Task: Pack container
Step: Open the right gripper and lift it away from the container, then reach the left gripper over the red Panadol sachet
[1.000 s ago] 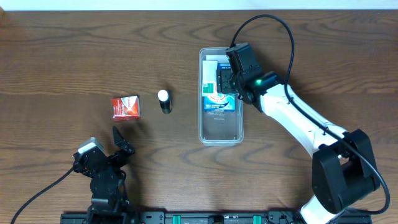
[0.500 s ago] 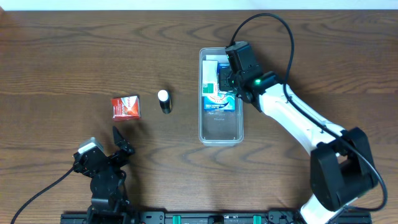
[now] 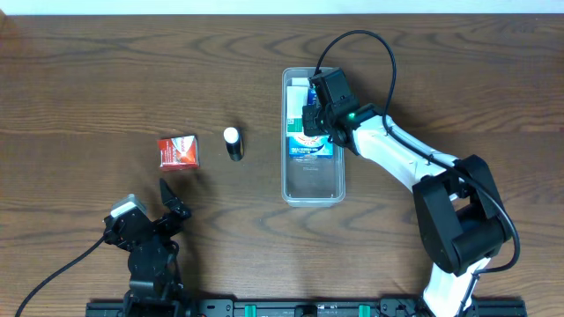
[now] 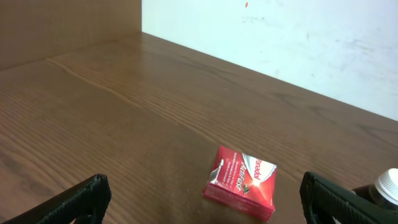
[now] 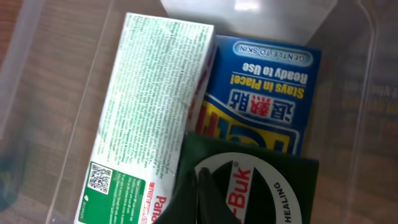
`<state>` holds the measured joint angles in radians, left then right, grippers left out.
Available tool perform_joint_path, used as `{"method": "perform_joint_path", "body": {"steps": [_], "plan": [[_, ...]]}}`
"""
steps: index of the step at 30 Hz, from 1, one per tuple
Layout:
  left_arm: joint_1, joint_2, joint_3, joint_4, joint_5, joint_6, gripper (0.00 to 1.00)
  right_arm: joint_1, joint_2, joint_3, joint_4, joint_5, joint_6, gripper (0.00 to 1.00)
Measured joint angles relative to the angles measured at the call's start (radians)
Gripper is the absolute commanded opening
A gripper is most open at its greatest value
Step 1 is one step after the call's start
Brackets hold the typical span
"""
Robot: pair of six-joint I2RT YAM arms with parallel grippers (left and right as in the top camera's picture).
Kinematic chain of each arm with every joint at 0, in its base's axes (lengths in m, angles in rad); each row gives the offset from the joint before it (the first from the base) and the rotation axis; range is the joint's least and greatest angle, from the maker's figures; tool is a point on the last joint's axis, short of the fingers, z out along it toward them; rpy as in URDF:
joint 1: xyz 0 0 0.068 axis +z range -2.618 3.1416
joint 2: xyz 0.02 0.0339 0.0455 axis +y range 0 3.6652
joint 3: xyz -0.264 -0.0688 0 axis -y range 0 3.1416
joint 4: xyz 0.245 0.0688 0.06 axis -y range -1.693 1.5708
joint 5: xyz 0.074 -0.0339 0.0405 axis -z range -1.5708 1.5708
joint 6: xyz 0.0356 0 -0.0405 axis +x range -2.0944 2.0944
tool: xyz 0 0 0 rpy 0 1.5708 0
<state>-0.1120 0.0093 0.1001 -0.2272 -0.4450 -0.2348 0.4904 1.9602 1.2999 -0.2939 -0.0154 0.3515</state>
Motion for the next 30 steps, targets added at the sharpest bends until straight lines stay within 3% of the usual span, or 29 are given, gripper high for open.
{"method": "perform_joint_path", "body": {"steps": [4,8,14,23,24,30], "plan": [[0.0,0.0,0.0,0.0,0.0,0.0,0.98,0.0,-0.023,0.0,-0.004,-0.01,-0.02,0.14],[0.0,0.0,0.0,0.0,0.0,0.0,0.98,0.0,-0.12,0.0,-0.047,-0.013,-0.026,0.32],[0.0,0.0,0.0,0.0,0.0,0.0,0.98,-0.056,-0.372,0.001,-0.208,-0.023,0.009,0.4],[0.0,0.0,0.0,0.0,0.0,0.0,0.98,-0.378,-0.535,0.006,-0.51,-0.018,0.116,0.88],[0.0,0.0,0.0,0.0,0.0,0.0,0.98,-0.408,-0.539,0.006,-0.533,-0.016,0.122,0.99],[0.0,0.0,0.0,0.0,0.0,-0.001,0.98,-0.522,-0.544,0.006,-0.622,-0.014,0.134,0.99]]}}
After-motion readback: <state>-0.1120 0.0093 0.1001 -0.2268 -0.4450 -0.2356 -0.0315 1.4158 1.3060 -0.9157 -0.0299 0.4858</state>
